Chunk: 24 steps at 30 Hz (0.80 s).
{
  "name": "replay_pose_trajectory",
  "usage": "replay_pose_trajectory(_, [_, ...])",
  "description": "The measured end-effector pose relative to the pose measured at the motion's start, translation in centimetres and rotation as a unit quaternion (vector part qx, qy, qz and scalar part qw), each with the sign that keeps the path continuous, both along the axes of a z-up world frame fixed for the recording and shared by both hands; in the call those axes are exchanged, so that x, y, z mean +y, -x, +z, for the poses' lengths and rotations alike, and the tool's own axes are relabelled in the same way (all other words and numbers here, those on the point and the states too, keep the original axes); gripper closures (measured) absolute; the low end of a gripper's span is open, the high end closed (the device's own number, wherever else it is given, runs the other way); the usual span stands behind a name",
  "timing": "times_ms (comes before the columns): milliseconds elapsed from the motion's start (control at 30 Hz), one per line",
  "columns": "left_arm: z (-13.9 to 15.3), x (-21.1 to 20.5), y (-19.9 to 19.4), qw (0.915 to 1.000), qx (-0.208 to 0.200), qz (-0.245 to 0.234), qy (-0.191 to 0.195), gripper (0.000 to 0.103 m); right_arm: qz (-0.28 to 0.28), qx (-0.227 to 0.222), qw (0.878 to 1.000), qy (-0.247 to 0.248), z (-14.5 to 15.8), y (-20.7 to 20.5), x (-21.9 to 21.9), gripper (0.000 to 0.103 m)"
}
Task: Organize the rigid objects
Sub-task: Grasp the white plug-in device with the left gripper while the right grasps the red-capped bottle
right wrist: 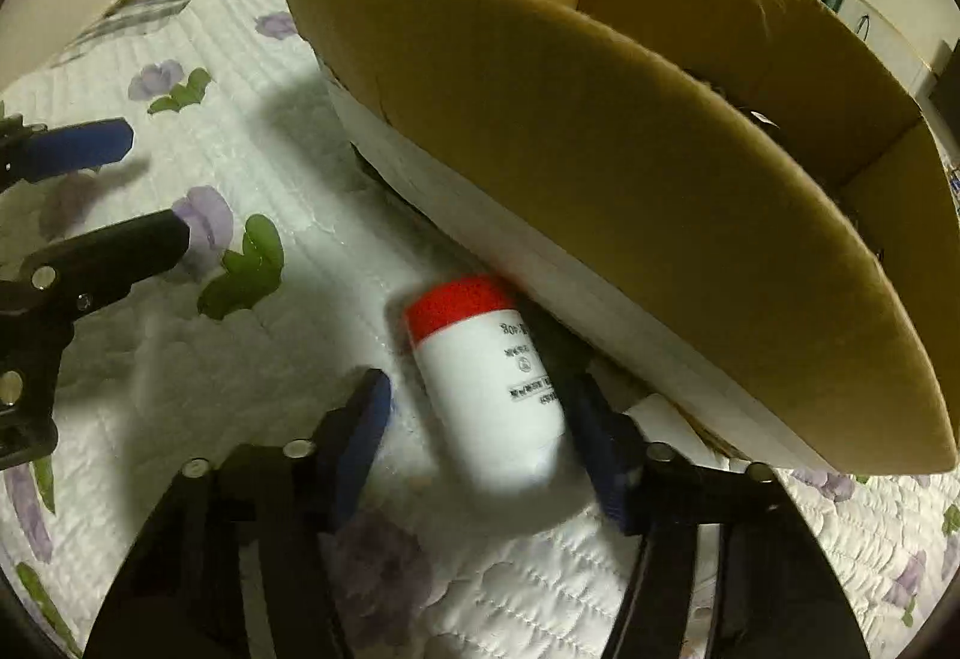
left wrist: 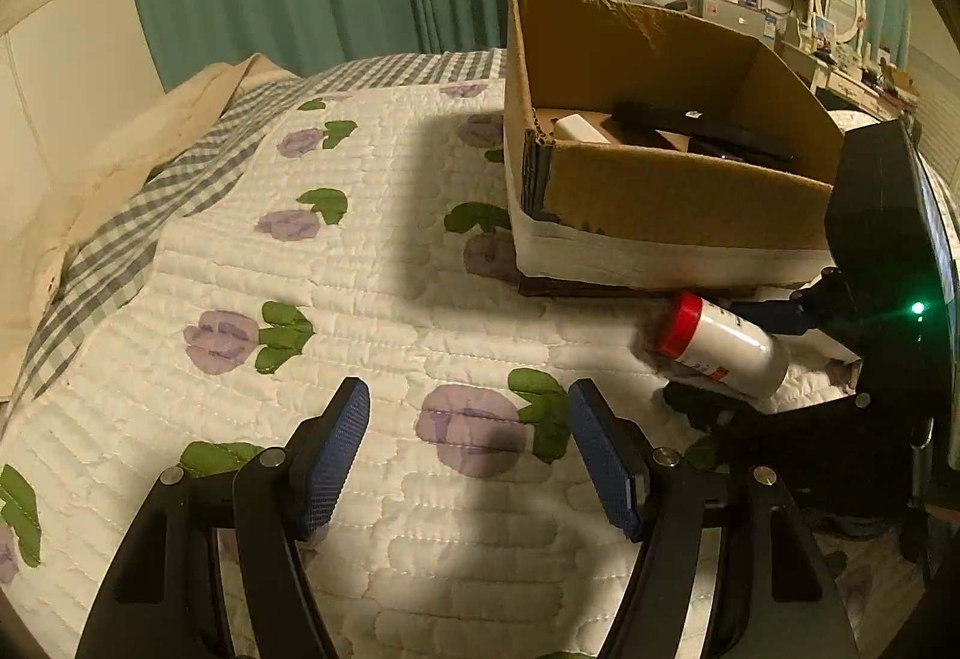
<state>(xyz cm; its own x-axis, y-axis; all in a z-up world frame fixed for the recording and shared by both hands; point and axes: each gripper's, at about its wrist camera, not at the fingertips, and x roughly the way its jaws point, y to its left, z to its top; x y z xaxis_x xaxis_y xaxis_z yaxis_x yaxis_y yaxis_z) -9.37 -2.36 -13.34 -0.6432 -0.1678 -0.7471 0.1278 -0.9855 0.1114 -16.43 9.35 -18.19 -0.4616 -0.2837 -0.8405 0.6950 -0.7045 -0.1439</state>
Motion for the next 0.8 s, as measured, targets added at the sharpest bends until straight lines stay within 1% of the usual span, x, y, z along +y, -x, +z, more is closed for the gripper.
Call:
replay_pose_trajectory(167, [0.1,0.1,-0.1,1.0,-0.003,0.002,0.008,0.032,-0.022,0.014,1.0,0.016,1.7,-2.4,1.5,0.064])
replay_pose_trajectory(233, [0.4,0.4,-0.1,0.9999,-0.002,0.0,0.011,0.032,-0.031,0.014,0.999,0.033,3.0,-3.7,2.7,0.064])
replay_pose_trajectory(300, [0.8,1.1,-0.2,0.9999,-0.002,-0.006,0.01,0.032,-0.042,0.026,0.998,0.041,4.3,-4.7,3.9,0.065])
replay_pose_trajectory(367, [1.2,1.8,-0.1,0.9998,0.0,-0.014,0.01,0.032,-0.066,0.04,0.996,0.052,6.2,-5.4,5.9,0.065])
replay_pose_trajectory(400, [1.4,2.4,0.0,0.9998,0.0,-0.02,0.009,0.032,-0.074,0.041,0.995,0.058,6.8,-5.5,6.6,0.065])
replay_pose_trajectory(467, [2.0,3.6,0.1,0.9994,0.002,-0.033,0.004,0.032,-0.1,0.052,0.991,0.07,8.7,-5.5,9.5,0.065])
replay_pose_trajectory(600, [2.7,6.9,0.9,0.9977,0.004,-0.067,-0.004,0.032,-0.148,0.083,0.984,0.061,11.5,-4.0,14.1,0.065])
replay_pose_trajectory(700, [2.6,10.1,1.8,0.9951,-0.003,-0.098,-0.01,0.032,-0.179,0.096,0.977,0.056,12.7,-2.7,16.7,0.065])
replay_pose_trajectory(800, [2.0,12.9,2.8,0.9918,-0.017,-0.124,-0.027,0.032,-0.201,0.107,0.972,0.057,12.6,-2.1,18.5,0.065])
